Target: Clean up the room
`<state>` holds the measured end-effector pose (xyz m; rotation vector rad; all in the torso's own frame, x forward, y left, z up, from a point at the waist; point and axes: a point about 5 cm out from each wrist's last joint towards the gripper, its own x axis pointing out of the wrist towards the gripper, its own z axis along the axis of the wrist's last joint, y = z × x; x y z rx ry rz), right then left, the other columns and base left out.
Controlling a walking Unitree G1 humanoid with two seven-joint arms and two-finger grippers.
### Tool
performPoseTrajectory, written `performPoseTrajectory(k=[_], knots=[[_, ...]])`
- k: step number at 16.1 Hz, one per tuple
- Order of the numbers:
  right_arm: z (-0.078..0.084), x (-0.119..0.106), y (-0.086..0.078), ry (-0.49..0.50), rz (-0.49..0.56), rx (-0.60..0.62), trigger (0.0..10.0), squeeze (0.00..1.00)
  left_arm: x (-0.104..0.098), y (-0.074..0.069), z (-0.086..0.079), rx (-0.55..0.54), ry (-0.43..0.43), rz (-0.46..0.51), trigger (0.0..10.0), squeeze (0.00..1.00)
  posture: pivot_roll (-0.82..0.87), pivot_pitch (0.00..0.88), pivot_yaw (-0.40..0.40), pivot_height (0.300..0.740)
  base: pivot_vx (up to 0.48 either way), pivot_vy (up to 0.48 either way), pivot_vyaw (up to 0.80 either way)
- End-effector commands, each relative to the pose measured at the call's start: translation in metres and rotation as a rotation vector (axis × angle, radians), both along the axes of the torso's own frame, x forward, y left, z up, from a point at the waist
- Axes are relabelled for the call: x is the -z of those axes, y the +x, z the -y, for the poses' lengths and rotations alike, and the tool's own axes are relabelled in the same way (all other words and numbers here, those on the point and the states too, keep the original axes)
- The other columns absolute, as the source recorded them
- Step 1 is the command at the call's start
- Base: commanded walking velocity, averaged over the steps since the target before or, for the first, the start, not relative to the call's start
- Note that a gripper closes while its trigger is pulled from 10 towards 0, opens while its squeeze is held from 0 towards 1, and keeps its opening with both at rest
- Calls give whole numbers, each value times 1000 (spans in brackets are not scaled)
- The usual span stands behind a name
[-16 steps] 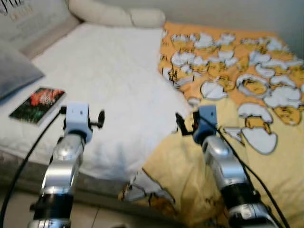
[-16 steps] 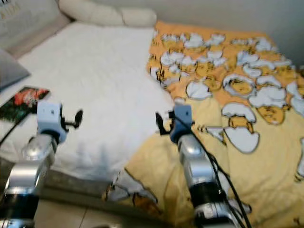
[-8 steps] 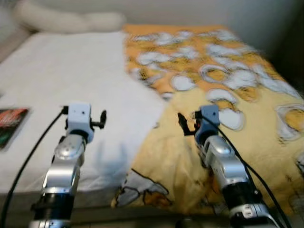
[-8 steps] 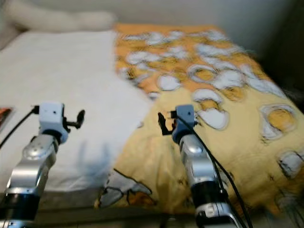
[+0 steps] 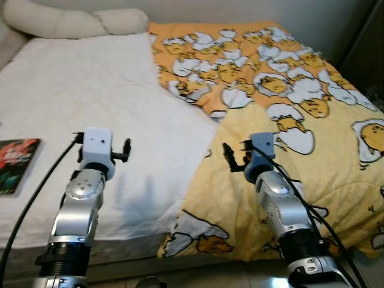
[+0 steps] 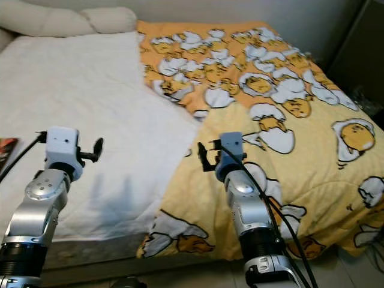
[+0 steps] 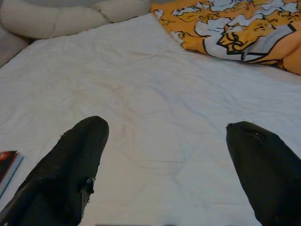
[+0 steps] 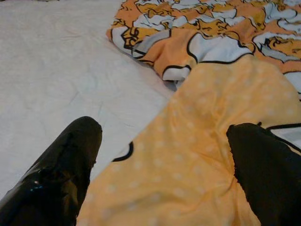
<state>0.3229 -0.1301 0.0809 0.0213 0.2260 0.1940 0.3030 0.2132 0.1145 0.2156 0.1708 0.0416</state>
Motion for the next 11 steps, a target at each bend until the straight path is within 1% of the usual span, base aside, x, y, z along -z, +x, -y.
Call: performPoseTrajectory(k=[1,2,4,5,6,7,8,11], knots=[[9,-2,2,-11,3,22,10000,0,-2,3,7,17,-2,6,10000,0,-39,0,3,740,0,0,0],[9,-2,2,-9,1,19,10000,0,-2,3,7,26,4,1,10000,0,-38,0,2,740,0,0,0],[10,-2,1,-11,2,7,10000,0,-1,3,10,79,12,-10,10000,0,-34,0,-2,740,0,0,0],[10,-4,0,13,3,-20,10000,345,-1,1,10,100,20,-15,10000,0,-32,0,-3,740,0,0,0],[13,-4,-2,18,-10,-24,10000,1000,0,-2,9,116,32,-27,10000,0,-28,0,-6,740,0,0,0],[16,-3,-4,20,-23,-20,10000,1000,0,-7,8,137,38,-38,10000,0,-22,0,-11,740,0,0,0],[16,1,-5,11,-42,-41,10000,1000,0,-10,6,162,45,-52,10000,0,-19,0,-13,740,0,0,0],[7,10,5,-65,-118,-127,10000,1000,0,-16,5,244,83,-86,10000,0,-16,0,-9,740,0,0,0]])
